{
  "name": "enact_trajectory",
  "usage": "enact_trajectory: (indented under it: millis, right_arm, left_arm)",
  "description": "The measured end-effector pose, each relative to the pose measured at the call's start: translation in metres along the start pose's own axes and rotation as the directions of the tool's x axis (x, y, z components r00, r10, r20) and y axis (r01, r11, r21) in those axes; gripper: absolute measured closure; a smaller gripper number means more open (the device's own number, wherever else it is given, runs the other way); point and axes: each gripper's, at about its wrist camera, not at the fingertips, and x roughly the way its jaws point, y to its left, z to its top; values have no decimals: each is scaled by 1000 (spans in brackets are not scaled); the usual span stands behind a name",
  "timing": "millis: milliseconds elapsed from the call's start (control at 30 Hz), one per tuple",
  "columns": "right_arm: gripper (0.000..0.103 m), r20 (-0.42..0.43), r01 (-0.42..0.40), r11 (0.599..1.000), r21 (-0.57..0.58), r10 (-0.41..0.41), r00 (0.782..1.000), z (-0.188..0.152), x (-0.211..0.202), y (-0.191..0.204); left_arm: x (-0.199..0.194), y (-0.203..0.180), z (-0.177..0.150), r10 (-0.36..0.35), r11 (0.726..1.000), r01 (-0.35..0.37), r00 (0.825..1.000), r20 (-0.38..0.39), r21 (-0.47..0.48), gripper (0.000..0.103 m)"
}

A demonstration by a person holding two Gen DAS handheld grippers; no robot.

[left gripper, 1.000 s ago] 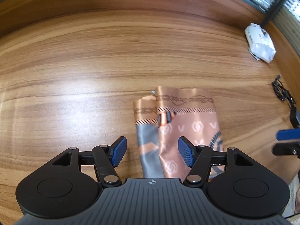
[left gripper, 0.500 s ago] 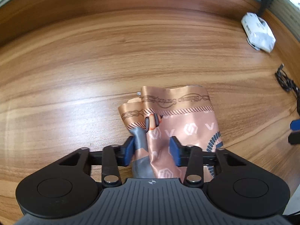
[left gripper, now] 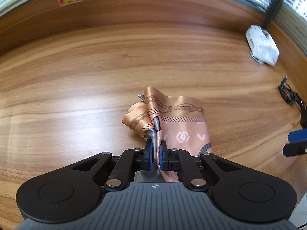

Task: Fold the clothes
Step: 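Grasp the folded scarf edge with the left gripper and lift it, then carry the folded scarf with the left gripper toward the desk corner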

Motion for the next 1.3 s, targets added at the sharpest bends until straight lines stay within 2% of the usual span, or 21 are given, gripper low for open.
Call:
enact_trajectory:
  millis: [267, 667, 933, 1300]
  right_arm:
    - [49, 5, -5, 1000, -1, 5, 1000, 4, 3, 17]
    - [49, 30, 4, 1000, 14, -4, 1000, 19, 17, 64]
    - [49, 94, -65, 998, -1, 65, 993, 46, 32, 121]
    - [49, 62, -147, 980, -133, 156, 986, 109, 73, 216]
  left_arm:
    - [-16, 42, 13, 38, 999, -37, 999, 23, -39, 95]
    - [-26, 179, 35, 149, 989, -149, 989, -1, -21, 95]
    - [-27, 265, 51, 218, 975, -218, 976, -2, -34, 95]
    - [-19, 356, 68, 285, 957, -285, 958, -18, -54, 94]
